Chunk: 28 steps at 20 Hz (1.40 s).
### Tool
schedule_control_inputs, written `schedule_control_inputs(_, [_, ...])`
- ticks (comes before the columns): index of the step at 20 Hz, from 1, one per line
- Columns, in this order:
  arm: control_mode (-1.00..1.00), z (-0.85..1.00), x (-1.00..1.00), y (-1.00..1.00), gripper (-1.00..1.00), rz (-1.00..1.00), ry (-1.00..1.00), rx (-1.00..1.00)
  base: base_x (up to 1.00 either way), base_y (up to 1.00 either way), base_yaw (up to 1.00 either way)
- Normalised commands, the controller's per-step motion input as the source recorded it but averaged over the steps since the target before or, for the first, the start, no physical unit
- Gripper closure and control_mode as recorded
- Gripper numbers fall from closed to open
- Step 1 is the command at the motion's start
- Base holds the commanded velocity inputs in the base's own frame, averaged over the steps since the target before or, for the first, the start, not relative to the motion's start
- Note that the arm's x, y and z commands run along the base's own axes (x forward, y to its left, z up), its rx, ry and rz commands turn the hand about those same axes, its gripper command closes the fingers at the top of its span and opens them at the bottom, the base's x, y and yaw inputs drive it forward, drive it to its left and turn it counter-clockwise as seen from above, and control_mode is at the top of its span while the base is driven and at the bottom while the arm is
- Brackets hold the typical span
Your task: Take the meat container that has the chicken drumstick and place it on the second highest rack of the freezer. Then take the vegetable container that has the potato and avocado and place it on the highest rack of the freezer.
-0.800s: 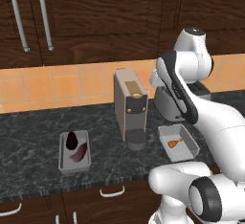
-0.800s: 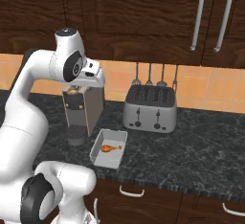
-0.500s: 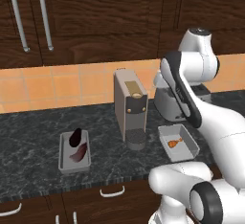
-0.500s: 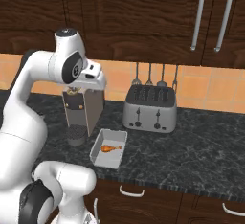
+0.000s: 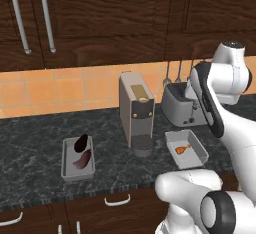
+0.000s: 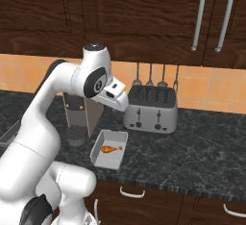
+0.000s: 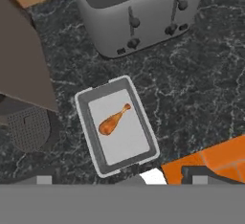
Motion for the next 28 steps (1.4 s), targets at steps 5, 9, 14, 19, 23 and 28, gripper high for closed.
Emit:
schedule_control_inputs(5, [-1.00,-0.55,-0.15,-0.66,-1.00,-0.30,0.09,0.07,0.00,0.00,0.00])
schedule_control_inputs(9, [-1.00,-0.63,-0.16,-0.24,-1.00,-0.27,0.11,0.02,0.00,0.00,0.00])
schedule_control_inputs(14, [-1.00,-0.62,0.00,0.00,-1.00,-0.14,0.08,0.07,0.00,0.00,0.00])
schedule_control_inputs(19, [-1.00,-0.65,0.00,0.28,-1.00,-0.12,0.11,0.05,0.00,0.00,0.00])
schedule_control_inputs(23, [-1.00,-0.56,0.00,0.14,-1.00,-0.17,0.00,0.03,0.00,0.00,0.00])
schedule_control_inputs(28, [-1.00,-0.51,0.01,0.00,-1.00,-0.18,0.00,0.02,0.00,0.00,0.00])
